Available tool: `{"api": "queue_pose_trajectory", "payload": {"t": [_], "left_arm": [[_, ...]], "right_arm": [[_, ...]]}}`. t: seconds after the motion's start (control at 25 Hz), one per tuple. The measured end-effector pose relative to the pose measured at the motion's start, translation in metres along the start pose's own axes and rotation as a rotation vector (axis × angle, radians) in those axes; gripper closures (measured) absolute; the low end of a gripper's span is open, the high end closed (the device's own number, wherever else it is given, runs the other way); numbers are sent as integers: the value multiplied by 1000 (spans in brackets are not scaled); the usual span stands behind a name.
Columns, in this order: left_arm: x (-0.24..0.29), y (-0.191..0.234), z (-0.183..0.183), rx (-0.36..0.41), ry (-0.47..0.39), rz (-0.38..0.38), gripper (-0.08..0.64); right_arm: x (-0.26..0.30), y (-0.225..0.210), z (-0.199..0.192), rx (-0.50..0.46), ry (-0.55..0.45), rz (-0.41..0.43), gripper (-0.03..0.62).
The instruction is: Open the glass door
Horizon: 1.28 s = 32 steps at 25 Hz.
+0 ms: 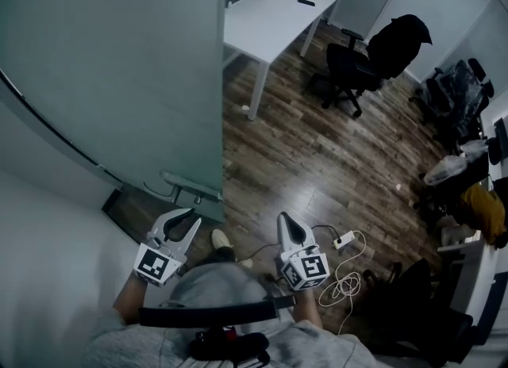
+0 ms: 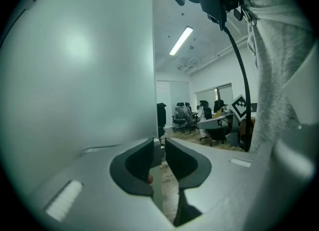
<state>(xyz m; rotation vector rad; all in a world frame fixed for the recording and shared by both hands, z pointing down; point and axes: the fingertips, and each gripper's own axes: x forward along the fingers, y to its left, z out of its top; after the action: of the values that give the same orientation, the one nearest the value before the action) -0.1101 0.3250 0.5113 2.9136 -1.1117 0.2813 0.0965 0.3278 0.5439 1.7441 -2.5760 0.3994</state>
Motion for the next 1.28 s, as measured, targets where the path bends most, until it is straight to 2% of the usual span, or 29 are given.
{"api": "queue_pose_trajectory", "payload": {"t": [0.2, 0.28, 0.44, 0.76, 0.96, 1.28], "left_arm": [[-5, -2, 8, -72, -13, 48, 527], [-6, -1, 6, -71, -8, 59, 555], [-7, -4, -1, -42, -15, 41, 556], [-6, -5, 0, -32, -33, 36, 557], [-8, -3, 1, -57, -31, 49, 556], [-6, -3, 5, -49, -41, 42, 557]], "right_arm": [[-8, 6, 3, -3, 3, 12, 591], [-9, 8, 5, -4, -1, 17, 591], [-8, 10, 5, -2, -7, 25, 591], [-6, 16, 3, -14, -5, 48, 591], [-5, 18, 3, -7, -11, 51, 591], [-3, 19, 3, -1, -13, 55, 591]]}}
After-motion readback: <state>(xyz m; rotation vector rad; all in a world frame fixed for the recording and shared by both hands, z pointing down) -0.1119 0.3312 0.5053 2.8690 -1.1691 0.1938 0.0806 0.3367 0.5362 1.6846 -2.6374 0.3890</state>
